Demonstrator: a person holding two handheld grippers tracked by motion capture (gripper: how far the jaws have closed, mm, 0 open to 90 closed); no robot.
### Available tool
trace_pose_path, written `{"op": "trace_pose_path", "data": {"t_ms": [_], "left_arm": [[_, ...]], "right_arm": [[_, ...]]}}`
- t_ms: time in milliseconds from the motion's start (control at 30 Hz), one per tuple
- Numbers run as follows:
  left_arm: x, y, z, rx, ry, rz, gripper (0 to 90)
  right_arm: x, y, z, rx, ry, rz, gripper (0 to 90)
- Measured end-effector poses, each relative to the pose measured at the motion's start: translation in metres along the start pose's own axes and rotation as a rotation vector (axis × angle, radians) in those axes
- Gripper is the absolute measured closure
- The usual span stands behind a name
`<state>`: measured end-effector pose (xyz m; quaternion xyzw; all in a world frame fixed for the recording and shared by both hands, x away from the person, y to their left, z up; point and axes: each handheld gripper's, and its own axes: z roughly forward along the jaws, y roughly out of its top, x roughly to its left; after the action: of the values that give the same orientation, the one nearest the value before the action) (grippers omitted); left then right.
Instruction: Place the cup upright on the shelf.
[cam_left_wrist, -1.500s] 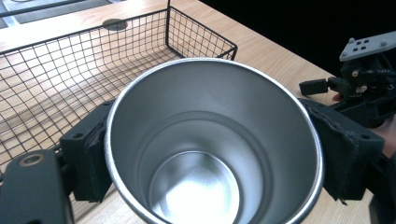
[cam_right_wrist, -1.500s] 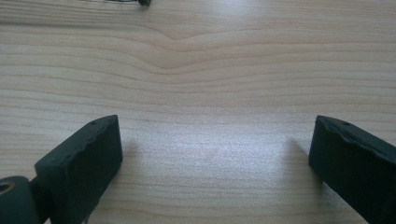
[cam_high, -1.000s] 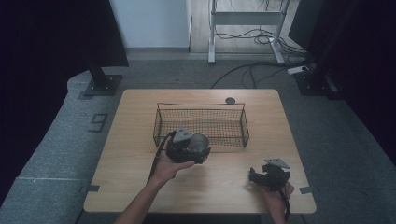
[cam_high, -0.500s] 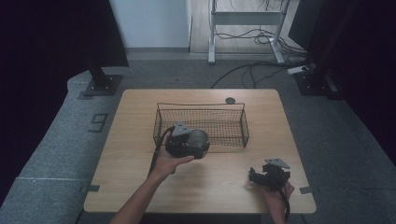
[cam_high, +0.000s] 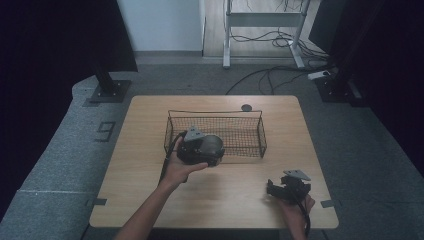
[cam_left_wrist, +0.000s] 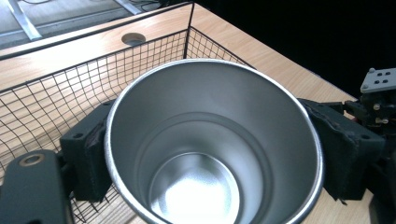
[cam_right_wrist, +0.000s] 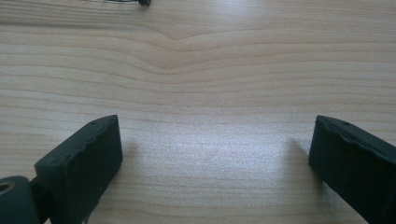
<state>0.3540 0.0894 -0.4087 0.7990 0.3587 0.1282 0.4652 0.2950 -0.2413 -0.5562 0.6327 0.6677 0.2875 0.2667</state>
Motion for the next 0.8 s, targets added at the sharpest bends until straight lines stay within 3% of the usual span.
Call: {"op": "trace_pose_path", "data": {"t_ms": [800], "left_arm": [[0.017,0.012,-0.007,-0.007,0.02,-0.018,14.4]], "right_arm": [[0.0,0.0,0.0,-0.002,0.0,-0.002,2.7]]}}
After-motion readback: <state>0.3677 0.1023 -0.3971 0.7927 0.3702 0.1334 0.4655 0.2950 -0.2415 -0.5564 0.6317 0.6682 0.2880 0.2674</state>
